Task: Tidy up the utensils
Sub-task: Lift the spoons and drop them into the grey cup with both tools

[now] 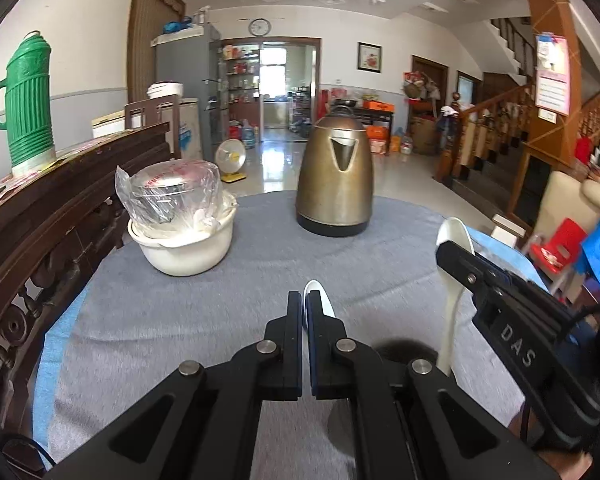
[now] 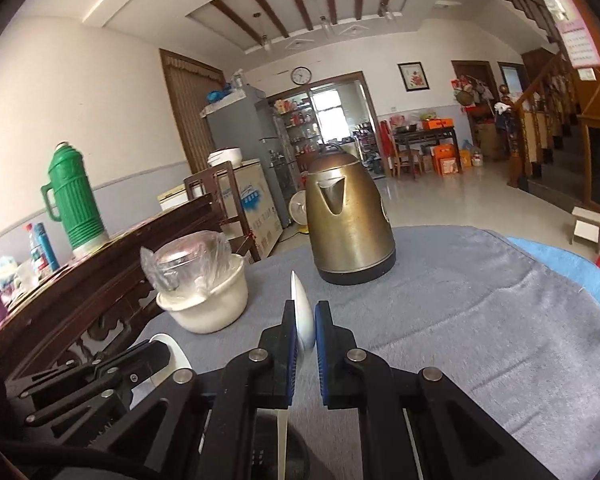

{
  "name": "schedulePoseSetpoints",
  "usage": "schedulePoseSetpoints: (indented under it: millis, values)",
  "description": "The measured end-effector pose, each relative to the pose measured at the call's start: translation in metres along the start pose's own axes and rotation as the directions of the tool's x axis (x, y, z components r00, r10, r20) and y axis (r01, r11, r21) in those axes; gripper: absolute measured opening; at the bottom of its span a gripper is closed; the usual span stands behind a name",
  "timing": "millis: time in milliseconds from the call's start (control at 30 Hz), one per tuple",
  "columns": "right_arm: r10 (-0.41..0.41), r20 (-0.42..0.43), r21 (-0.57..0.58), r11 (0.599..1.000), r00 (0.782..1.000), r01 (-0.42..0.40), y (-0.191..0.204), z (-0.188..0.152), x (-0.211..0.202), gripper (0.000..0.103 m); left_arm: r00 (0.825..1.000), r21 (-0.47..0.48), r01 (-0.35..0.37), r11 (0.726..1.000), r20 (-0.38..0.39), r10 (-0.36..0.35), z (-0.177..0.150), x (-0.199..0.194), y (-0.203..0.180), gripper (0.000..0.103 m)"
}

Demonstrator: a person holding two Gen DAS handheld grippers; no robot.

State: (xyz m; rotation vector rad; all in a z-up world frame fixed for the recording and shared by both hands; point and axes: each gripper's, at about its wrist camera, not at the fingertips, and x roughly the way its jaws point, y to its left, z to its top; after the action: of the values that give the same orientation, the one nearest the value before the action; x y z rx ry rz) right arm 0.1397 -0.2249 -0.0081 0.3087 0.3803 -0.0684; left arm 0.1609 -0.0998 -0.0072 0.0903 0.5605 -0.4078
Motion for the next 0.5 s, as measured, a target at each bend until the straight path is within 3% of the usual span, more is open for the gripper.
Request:
schedulePoseSetpoints:
  millis: [167,267,333,400,500]
  values:
    - [0.049,-0.032,-0.028,0.998,0.998,-0.05,0.001,-0.007,-0.016,0.01,0.999,-0.009,0.052,0.999,-0.008,-0.052,-0.013,-0.027,0.011,0.004]
    - [0.104,-0.069,-0.037,0.994,0.992,-0.107,0.006,-0.011,-0.027,0.01,0.998,-0.023,0.063,0.998,-0.004,-0.063,-0.019,-0.046,0.02,0.009]
    - [0.127,-0.096,-0.031,0.991,0.987,-0.13,0.009,-0.013,-0.035,0.012,0.999,-0.038,0.054,0.998,0.003,-0.054,-0.023,-0.06,0.025,0.02]
    - [0.132,-0.117,-0.01,0.991,0.984,-0.135,0.008,-0.014,-0.043,0.015,0.999,-0.053,0.047,0.998,0.015,-0.046,-0.03,-0.078,0.028,0.042]
    - [0.135,-0.103,0.047,0.99,0.986,-0.131,-0.001,-0.018,-0.065,0.043,0.999,-0.061,0.022,0.998,0.029,-0.02,-0.04,-0.099,0.026,0.063]
